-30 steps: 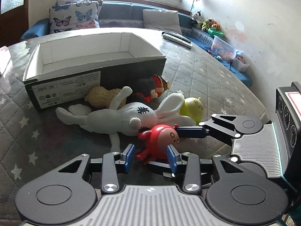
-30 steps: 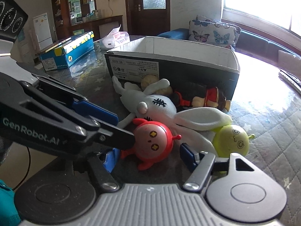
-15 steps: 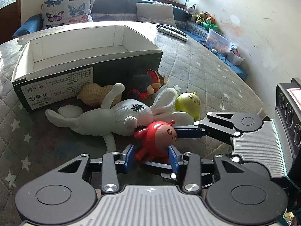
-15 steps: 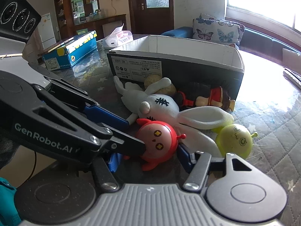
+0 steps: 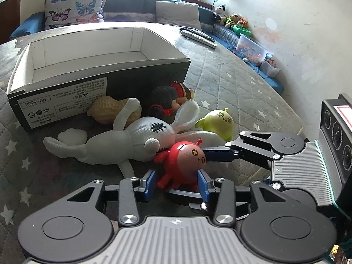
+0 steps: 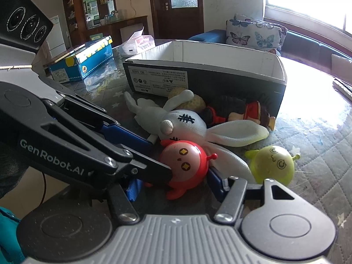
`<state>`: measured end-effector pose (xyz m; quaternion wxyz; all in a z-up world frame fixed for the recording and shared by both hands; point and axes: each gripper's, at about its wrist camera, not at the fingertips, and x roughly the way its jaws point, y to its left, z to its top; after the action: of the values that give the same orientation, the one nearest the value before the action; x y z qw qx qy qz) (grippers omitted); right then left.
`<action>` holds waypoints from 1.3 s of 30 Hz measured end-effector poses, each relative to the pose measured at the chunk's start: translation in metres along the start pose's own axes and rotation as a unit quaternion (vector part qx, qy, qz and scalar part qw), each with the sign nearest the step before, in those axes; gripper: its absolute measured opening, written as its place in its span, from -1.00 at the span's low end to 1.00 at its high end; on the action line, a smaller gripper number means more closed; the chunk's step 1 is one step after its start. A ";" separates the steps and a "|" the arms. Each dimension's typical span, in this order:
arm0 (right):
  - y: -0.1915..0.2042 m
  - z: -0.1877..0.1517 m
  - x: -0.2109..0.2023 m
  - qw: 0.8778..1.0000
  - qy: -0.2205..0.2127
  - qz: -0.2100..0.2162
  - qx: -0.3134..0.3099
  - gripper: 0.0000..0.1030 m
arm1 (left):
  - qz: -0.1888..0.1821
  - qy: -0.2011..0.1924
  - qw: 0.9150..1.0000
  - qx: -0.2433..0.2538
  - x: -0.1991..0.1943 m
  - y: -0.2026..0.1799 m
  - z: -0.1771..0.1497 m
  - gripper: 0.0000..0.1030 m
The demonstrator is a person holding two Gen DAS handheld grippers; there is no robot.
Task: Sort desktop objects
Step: 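Close the left gripper around the red round toy, then lift the red toy with the left gripper over the shoebox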
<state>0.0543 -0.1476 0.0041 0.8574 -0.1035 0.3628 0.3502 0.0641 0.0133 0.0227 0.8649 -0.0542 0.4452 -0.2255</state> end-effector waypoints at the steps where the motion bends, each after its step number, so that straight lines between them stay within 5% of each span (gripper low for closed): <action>1: -0.001 0.000 0.000 1.000 0.000 0.001 0.001 0.21 | -0.003 -0.002 1.000 0.001 -0.001 0.000 0.000 -0.22; 22: 0.001 0.006 0.001 1.000 0.000 0.002 -0.012 0.16 | -0.043 0.012 0.999 -0.031 0.004 0.010 0.005 -0.21; 39: -0.006 0.073 -0.023 0.993 -0.071 -0.040 -0.088 0.13 | -0.021 -0.077 0.997 0.005 -0.035 0.003 0.064 -0.21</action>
<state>0.0874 -0.1323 0.0715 0.8817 -0.1680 0.2643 0.3528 0.0982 0.0241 0.0861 0.8920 -0.0763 0.3746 -0.2411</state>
